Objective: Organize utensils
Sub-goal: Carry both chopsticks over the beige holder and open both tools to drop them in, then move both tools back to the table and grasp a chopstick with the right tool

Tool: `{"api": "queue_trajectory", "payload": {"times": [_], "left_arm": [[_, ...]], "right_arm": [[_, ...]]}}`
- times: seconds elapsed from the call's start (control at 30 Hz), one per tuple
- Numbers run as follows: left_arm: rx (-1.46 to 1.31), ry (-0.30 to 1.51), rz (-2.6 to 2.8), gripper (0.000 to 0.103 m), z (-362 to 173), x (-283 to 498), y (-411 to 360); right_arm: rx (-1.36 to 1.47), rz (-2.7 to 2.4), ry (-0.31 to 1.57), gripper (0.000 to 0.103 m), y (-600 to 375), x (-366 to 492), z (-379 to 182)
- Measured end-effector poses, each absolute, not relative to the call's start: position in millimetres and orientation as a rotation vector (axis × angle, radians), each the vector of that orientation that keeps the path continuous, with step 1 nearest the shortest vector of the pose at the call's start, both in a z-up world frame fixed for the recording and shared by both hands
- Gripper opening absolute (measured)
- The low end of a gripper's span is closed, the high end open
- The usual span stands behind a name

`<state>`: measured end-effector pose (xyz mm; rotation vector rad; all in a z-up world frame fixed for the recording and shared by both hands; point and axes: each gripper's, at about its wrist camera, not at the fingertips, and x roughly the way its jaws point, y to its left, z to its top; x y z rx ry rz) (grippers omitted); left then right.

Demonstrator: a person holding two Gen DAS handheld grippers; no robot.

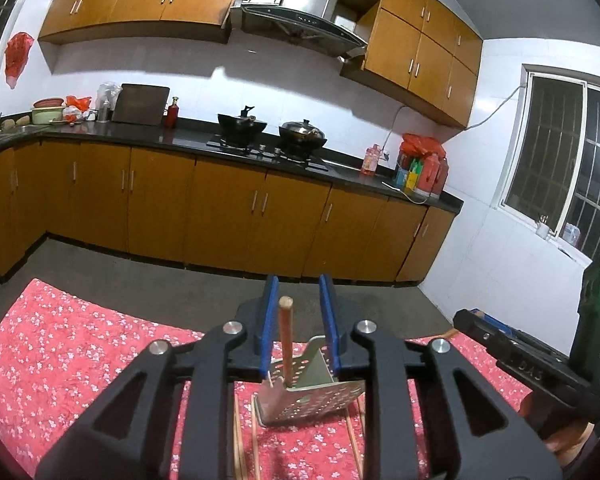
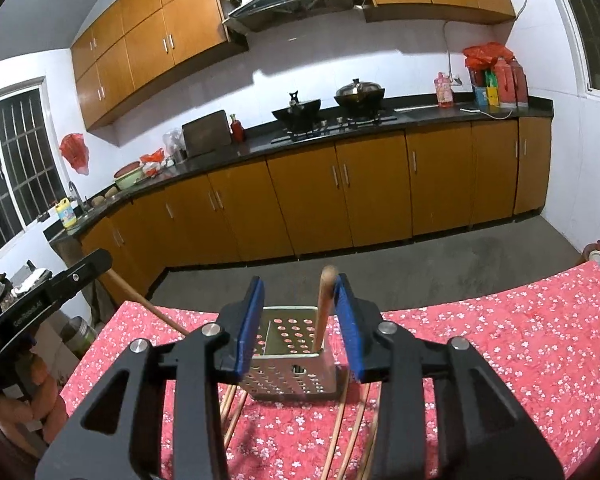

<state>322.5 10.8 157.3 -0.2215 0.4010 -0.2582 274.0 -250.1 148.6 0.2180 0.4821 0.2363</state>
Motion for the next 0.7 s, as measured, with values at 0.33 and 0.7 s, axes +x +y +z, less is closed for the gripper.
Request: {"api": "queue_trajectory", "payload": {"times": [0.33,0.7], "left_arm": [[-0.262,0.345,-0.228,0.028,167,281,37],[-0.166,0.566,-0.097,0.032,76,252,60]], "right_arm": [[0.194,0.187,0.4,0.038,-271,221,157],[0.225,0.107,0.801,0.019,-289,225,13]]}}
